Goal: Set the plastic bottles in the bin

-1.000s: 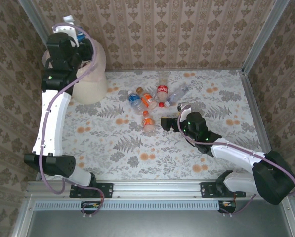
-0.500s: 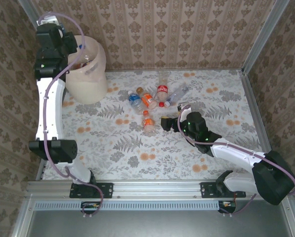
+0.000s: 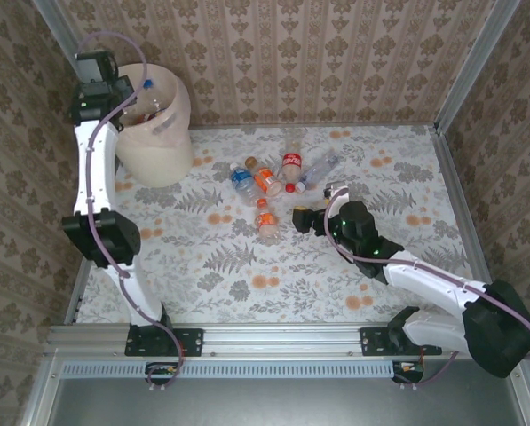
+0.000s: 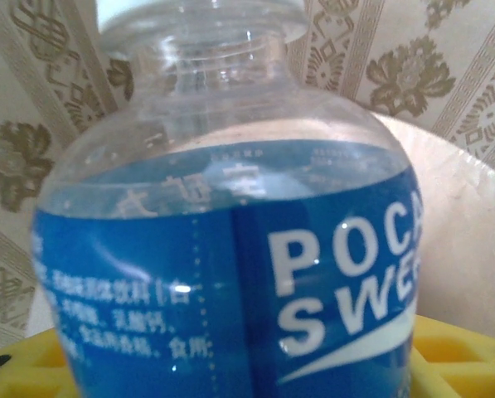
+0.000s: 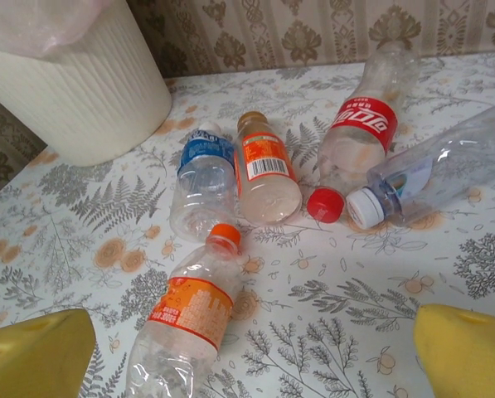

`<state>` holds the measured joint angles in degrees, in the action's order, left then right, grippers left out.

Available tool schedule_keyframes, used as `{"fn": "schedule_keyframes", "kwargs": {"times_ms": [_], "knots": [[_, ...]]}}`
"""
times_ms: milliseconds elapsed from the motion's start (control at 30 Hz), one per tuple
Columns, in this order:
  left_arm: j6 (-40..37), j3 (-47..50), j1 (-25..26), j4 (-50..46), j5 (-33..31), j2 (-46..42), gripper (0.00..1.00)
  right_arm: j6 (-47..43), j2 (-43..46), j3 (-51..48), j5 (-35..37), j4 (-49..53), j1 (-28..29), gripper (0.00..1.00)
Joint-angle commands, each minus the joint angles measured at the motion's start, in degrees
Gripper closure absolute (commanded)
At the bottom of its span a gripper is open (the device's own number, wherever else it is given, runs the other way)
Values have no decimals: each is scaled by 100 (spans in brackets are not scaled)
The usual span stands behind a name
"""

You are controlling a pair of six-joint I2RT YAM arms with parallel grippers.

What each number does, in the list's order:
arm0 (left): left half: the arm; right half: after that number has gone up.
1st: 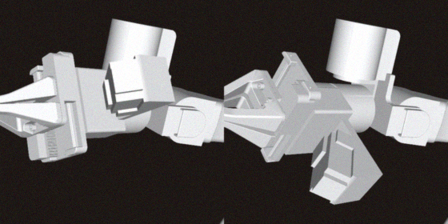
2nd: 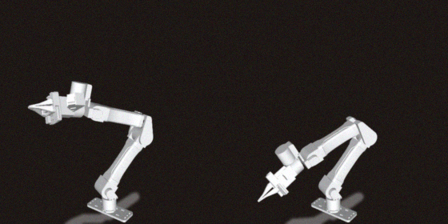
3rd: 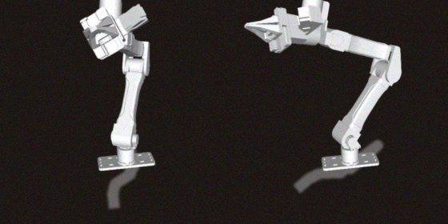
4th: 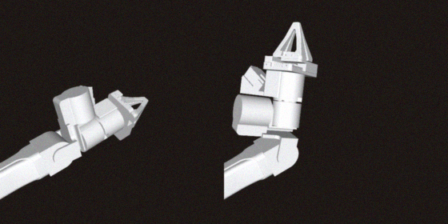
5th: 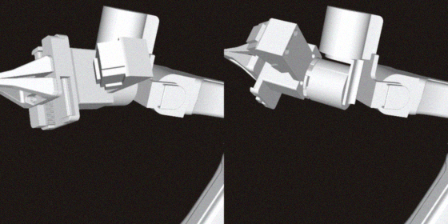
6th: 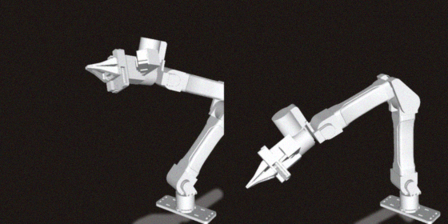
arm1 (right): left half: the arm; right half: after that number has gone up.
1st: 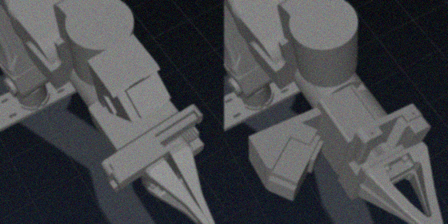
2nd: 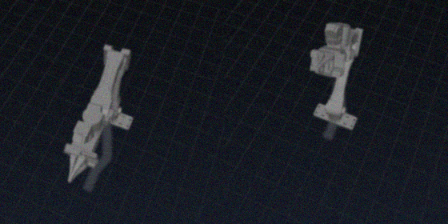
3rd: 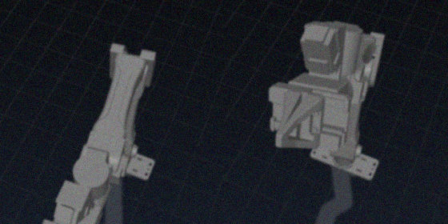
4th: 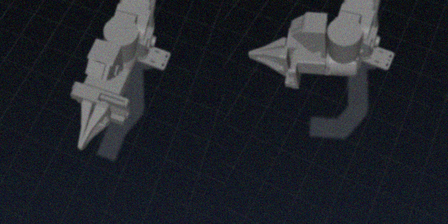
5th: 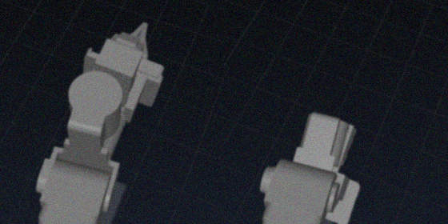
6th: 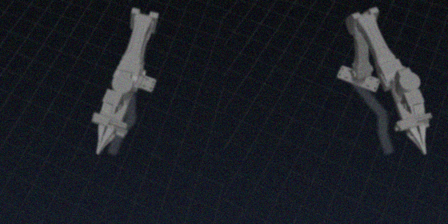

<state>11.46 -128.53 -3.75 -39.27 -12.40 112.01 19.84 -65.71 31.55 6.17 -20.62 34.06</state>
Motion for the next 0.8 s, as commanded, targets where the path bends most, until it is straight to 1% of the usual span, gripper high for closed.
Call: {"fn": "schedule_keyframes", "kwargs": {"times_ms": [0, 67, 133, 200, 267, 433, 767], "knots": [[223, -288, -53, -174, 157, 163, 40, -37, 177, -66, 209, 145, 46, 0], [285, -539, -99, -318, 240, 310, 28, -35, 224, -92, 231, 168, 40, 0], [286, -921, -133, -547, 367, 467, 18, -34, 265, -110, 252, 182, 42, 0], [300, -1147, -118, -660, 398, 511, 11, -34, 291, -126, 270, 174, 43, 0], [308, -1117, -126, -619, 496, 416, 6, -23, 296, -147, 290, 164, 40, 0], [339, -846, -70, -511, 709, 122, 0, 18, 278, -157, 279, 145, 42, 0], [494, 77, 180, -47, 1094, -618, 0, 57, 235, -200, 295, 118, 42, 0]]}}
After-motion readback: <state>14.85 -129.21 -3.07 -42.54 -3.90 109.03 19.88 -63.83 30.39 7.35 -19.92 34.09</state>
